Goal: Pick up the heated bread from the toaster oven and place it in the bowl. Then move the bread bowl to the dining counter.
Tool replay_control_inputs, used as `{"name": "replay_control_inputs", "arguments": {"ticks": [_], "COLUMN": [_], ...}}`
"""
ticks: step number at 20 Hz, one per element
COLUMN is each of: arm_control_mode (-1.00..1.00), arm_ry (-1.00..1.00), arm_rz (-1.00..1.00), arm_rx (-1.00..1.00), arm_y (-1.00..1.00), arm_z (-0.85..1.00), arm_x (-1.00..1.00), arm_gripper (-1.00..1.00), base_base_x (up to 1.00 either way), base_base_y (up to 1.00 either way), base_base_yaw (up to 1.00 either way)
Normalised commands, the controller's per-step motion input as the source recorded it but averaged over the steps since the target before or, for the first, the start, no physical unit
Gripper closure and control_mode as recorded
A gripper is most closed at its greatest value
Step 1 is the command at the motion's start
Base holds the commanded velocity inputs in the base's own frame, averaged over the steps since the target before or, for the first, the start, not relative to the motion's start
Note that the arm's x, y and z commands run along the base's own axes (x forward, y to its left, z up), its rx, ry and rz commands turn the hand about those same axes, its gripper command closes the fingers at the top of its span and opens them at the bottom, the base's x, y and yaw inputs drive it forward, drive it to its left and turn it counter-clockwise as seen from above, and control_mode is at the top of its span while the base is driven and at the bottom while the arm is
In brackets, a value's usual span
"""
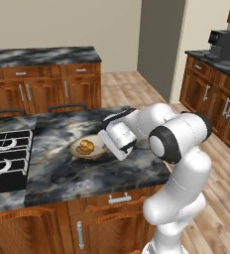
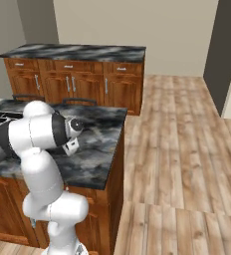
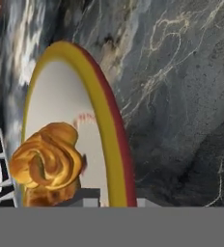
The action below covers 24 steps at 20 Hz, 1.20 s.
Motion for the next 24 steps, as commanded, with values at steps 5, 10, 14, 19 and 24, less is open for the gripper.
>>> {"name": "replay_control_inputs", "arguments": {"ticks": [5, 10, 14, 19, 24], "arm_control_mode": [-1.00, -1.00, -1.00, -1.00, -1.00], "arm_ry": [-0.01, -0.01, -0.14, -0.31, -0.40], "arm_rz": [0.00, -0.04, -0.06, -0.01, 0.03], "arm_rx": [0.02, 0.08, 0.12, 0.08, 0.02], "arm_y": [-0.17, -0.71, -0.86, -0.57, -0.16], "arm_z": [0.10, 0.94, 1.00, 1.00, 1.00], "arm_x": [-0.02, -0.53, -0.93, -1.00, -1.00], "arm_gripper": [-1.00, -1.00, -1.00, -1.00, -1.00], "base_base_x": [0.00, 0.00, 0.00, 0.00, 0.00], "base_base_y": [0.00, 0.00, 0.00, 0.00, 0.00], "base_base_yaw": [0.00, 0.00, 0.00, 0.00, 0.00]}}
